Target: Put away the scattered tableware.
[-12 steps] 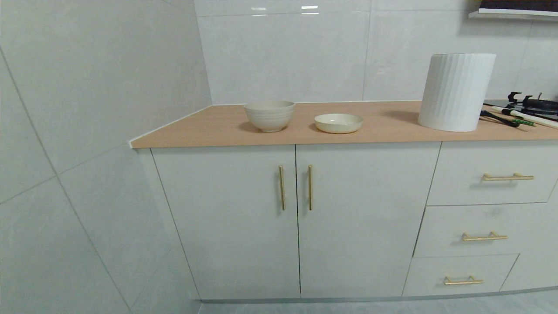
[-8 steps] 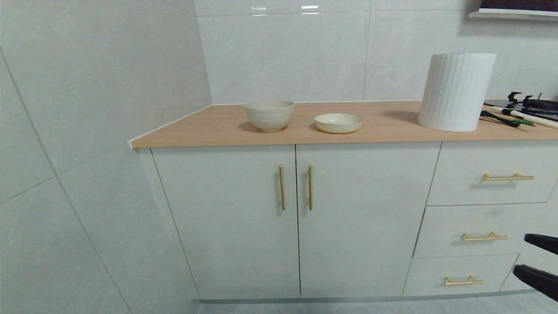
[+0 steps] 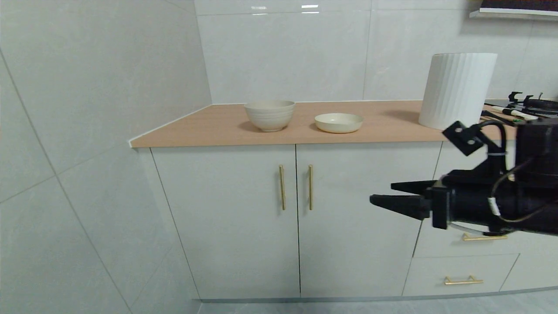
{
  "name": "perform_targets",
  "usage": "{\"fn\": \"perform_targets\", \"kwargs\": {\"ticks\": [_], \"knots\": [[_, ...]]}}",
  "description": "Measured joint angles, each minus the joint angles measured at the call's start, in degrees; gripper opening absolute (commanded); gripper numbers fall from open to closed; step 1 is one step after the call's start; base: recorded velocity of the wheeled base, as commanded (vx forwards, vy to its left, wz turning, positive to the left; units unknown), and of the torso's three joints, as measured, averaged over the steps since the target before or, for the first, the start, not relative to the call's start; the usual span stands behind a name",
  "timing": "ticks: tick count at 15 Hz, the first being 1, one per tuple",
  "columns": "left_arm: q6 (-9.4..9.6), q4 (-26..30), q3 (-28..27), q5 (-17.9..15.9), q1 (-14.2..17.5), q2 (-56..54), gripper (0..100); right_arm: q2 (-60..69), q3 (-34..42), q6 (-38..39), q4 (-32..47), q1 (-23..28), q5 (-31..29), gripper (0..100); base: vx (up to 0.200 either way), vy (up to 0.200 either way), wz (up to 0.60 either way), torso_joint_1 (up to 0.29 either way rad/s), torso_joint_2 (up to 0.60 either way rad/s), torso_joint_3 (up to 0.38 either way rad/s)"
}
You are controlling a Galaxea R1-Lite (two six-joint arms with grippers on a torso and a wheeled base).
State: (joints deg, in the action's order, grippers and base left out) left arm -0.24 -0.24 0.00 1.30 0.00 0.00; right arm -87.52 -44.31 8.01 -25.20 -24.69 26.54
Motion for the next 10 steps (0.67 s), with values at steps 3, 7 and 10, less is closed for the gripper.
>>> {"fn": "perform_targets", "kwargs": {"ticks": [3, 7, 10], "knots": [[0.02, 0.0, 0.0, 0.0, 0.0, 0.0, 100, -9.7, -8.1, 1.8, -0.5, -3.2, 0.4, 100, 0.000, 0.000, 0.00, 0.000, 0.00, 0.000], [0.00, 0.0, 0.0, 0.0, 0.0, 0.0, 100, -19.8, -17.8, 5.9, -0.5, -4.9, 2.0, 100, 0.000, 0.000, 0.00, 0.000, 0.00, 0.000], [0.04, 0.0, 0.0, 0.0, 0.0, 0.0, 100, -26.1, -23.5, 8.2, -1.1, -5.7, 1.8, 100, 0.000, 0.000, 0.00, 0.000, 0.00, 0.000]]}}
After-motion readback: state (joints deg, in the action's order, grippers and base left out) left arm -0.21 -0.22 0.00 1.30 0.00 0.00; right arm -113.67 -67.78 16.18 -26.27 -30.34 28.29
